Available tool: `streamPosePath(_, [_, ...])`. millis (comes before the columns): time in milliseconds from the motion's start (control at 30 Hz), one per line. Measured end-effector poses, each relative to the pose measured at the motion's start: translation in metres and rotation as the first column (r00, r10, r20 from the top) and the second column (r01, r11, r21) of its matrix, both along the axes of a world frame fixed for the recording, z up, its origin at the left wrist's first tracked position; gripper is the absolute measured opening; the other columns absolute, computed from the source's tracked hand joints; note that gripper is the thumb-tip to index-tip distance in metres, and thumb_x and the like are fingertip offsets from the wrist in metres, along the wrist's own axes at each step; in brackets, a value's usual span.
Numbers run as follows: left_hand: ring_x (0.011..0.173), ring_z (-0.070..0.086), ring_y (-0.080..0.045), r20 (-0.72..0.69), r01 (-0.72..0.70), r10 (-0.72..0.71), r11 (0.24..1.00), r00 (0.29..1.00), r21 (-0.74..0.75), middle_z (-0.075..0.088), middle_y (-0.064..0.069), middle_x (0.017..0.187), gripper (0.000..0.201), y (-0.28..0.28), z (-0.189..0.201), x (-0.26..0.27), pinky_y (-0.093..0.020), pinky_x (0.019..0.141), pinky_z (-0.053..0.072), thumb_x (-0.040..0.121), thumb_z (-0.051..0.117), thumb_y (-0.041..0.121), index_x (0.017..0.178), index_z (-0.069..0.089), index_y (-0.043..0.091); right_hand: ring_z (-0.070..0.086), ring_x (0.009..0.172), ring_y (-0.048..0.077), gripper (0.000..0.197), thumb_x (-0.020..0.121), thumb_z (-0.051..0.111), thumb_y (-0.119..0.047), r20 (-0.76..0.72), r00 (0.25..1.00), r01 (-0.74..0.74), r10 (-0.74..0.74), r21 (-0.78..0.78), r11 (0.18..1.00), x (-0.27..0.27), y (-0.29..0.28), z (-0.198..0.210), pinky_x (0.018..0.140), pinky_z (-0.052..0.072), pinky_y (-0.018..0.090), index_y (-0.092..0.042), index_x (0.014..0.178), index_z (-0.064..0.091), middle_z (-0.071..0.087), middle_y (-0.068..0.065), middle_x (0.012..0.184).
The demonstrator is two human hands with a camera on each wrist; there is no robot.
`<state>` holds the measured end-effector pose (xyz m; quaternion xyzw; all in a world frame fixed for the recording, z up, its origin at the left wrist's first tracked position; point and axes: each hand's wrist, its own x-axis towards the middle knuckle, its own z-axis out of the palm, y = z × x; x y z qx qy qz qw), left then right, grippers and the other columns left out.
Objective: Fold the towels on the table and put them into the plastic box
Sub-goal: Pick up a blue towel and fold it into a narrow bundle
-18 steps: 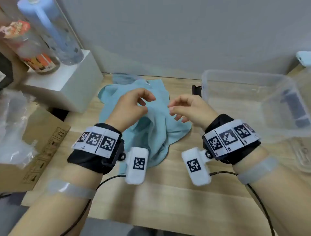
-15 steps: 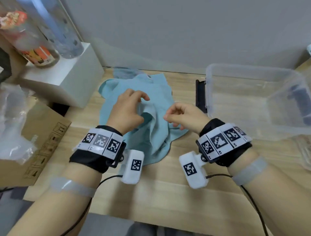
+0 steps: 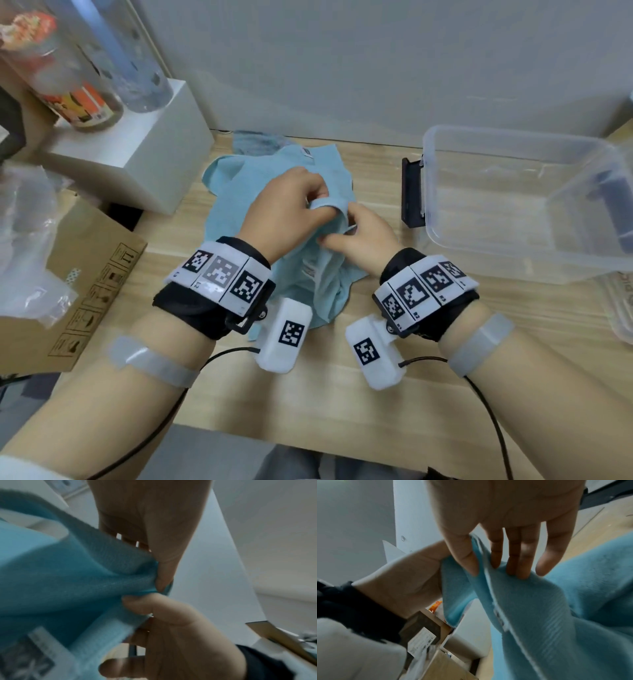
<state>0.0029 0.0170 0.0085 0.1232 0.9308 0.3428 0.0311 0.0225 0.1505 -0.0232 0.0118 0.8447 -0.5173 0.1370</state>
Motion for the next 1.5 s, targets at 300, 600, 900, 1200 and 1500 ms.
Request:
streamPosePath(300, [0.060,0.044,-0.006,-0.273,0.014,0.006,0.997,0.962,0.074,0.052,0.009,0.077,0.016,-0.015,0.078,-0.017,-0.015,0.057,0.033,0.082,0.060,0.009,0.082,0.050,0.022,0.051,0.055,-0.006,0.032,0.083,0.053,-0.001,-0.368,0.875,0.243,-0.315,-0.229,0.943,-0.015,0.050,0.102,0.059,0.041,0.012,-0.029,0.068,0.057,0.056,-0.016,0.062])
streamPosePath(600, [0.051,0.051,0.012,-0.198,-0.181,0.303,0.864,0.932,0.469,0.062,0.014,0.059,0.009,-0.045,0.118,-0.025,-0.003,0.052,0.038,0.083,0.061,0.006,0.082,0.066,0.013,0.054,0.062,-0.003,0.023,0.077,0.067,-0.010,-0.488,0.796,0.315,-0.358,-0.171,0.933,-0.009,0.091,0.153,0.068,0.043,0.015,-0.029,0.065,0.064,0.063,-0.012,0.068])
streamPosePath(900, [0.050,0.054,0.007,-0.103,-0.194,0.391,0.648,0.915,0.737,0.062,0.021,0.050,0.015,-0.054,0.135,-0.028,-0.007,0.054,0.043,0.081,0.066,0.009,0.075,0.062,0.021,0.045,0.041,-0.005,0.014,0.075,0.071,-0.036,-0.508,0.732,0.489,-0.454,-0.072,0.869,-0.006,0.109,0.162,0.052,0.039,0.020,-0.029,0.065,0.065,0.053,-0.015,0.048])
streamPosePath(1200, [0.052,0.056,0.000,0.119,-0.311,0.375,0.506,0.919,0.805,0.062,0.014,0.051,0.013,-0.045,0.119,-0.031,-0.014,0.055,0.048,0.082,0.065,0.011,0.074,0.061,0.020,0.049,0.047,0.012,0.031,0.080,0.060,-0.009,-0.322,0.896,0.349,-0.307,0.083,0.933,-0.002,0.113,0.156,0.046,0.040,0.018,-0.030,0.103,0.065,0.057,0.002,0.063])
streamPosePath(1500, [0.064,0.055,-0.010,0.309,-0.363,0.192,0.415,0.931,0.834,0.058,0.004,0.065,0.017,0.006,0.126,-0.009,-0.019,0.059,0.045,0.081,0.058,0.003,0.070,0.061,0.016,0.054,0.040,0.010,0.029,0.083,0.050,0.001,-0.121,0.991,0.003,-0.063,-0.444,0.896,0.011,0.076,0.177,0.037,0.041,0.015,-0.018,0.075,0.071,0.059,0.000,0.053])
